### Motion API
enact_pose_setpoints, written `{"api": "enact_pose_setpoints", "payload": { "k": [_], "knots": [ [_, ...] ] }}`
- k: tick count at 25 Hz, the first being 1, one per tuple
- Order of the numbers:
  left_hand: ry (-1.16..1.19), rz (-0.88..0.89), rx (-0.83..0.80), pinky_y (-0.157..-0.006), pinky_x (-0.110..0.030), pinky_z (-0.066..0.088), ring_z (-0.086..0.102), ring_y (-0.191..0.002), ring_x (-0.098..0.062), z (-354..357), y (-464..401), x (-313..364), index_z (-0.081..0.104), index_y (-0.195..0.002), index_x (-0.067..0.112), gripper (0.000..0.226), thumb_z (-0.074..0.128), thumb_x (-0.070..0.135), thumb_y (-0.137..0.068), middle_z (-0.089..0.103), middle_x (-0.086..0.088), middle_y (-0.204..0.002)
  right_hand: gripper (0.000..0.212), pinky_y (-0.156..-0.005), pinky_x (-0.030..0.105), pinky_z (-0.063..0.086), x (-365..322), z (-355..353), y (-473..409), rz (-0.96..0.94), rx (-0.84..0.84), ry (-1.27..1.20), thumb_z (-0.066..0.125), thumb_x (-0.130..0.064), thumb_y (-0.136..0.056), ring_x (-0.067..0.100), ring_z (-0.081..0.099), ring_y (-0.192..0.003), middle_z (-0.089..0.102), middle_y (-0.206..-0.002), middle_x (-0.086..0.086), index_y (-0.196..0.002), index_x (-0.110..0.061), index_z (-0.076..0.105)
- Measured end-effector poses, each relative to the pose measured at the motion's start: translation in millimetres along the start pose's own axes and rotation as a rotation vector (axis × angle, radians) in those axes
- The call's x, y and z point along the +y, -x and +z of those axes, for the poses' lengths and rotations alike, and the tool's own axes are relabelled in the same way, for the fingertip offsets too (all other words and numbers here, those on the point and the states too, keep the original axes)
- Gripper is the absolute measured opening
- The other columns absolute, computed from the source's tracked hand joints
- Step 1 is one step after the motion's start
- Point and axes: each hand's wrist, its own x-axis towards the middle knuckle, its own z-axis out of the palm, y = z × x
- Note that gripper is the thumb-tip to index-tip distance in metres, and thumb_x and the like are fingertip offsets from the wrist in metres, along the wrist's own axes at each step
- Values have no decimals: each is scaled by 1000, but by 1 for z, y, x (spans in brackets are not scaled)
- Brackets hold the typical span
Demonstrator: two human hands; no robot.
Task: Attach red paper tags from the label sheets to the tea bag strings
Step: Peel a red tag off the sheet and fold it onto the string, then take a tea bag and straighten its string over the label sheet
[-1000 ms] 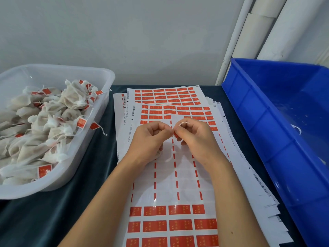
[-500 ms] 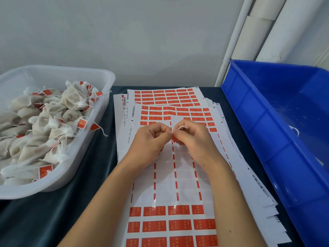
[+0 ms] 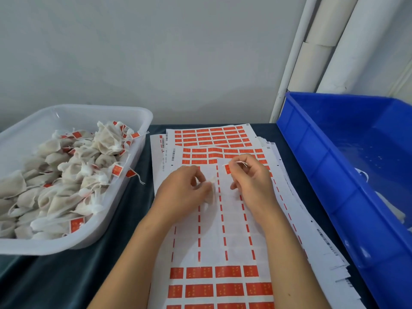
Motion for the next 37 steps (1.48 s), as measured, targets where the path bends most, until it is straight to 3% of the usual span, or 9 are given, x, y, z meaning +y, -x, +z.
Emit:
{"api": "enact_pose_setpoints", "payload": {
  "k": [4,7,11,16,20,22,26,33,37],
  "knots": [
    [-59,-9,-56,-53,-12,47,69,-71,-6,-10,6,-4,59,-95,46,20,62,65,-90,64,21,-84,12,-68,16,57,-2,8,2,-18,-117,-20,60,-34,-104,10,70,-80,71,-82,-7,-96,-41,66],
    [-57,28,-36,-58,-13,49,67,-72,-6,-11,12,3,61,-95,44,14,62,58,-95,64,21,-84,16,-72,14,56,-6,14,6,-41,-248,-26,59,-29,-104,10,73,-87,73,-86,-7,-96,-40,67],
    [55,54,116,-59,-12,45,66,-73,-3,-19,27,9,63,-84,36,17,65,45,-98,66,18,-75,10,-86,23,60,-10,25,12,-99,-314,4,63,-32,-101,5,69,-107,72,-107,-17,-109,-37,66],
    [140,126,448,-54,-16,47,63,-67,-6,-60,50,26,61,-80,33,19,66,27,-98,64,12,-69,49,-96,14,52,-26,61,34,-426,-244,62,65,-38,-97,7,56,-128,56,-137,-23,-143,-41,47],
    [85,177,603,-57,-21,49,64,-69,-8,-107,58,24,62,-85,30,14,64,28,-99,65,11,-71,87,-113,26,28,-24,92,56,-531,-348,295,68,-44,-94,-10,22,-149,17,-165,-33,-160,-49,12],
    [-75,162,639,-56,-26,46,59,-66,-8,-125,57,15,60,-84,27,15,62,30,-99,61,10,-71,93,-115,37,14,-20,102,64,-536,-423,421,68,-46,-94,-18,14,-147,4,-165,-38,-159,-55,2],
    [-357,32,722,-55,-36,41,54,-65,-17,-155,48,-18,57,-86,18,18,59,27,-102,58,8,-79,90,-112,40,12,-12,110,73,-560,-558,605,64,-52,-95,-22,10,-135,-7,-160,-46,-154,-64,-3],
    [-334,-33,632,-59,-31,44,60,-68,-15,-161,39,-46,63,-91,17,16,56,26,-102,65,5,-76,86,-110,33,22,-13,114,77,-566,-673,598,63,-48,-96,-24,10,-133,-9,-160,-46,-152,-69,0],
    [-260,-74,715,-62,-36,44,62,-72,-16,-160,41,-39,55,-119,19,22,56,19,-98,59,11,-80,85,-110,30,21,-12,114,77,-575,-647,607,62,-47,-97,-19,14,-136,-7,-160,-46,-152,-68,1]
  ]
}}
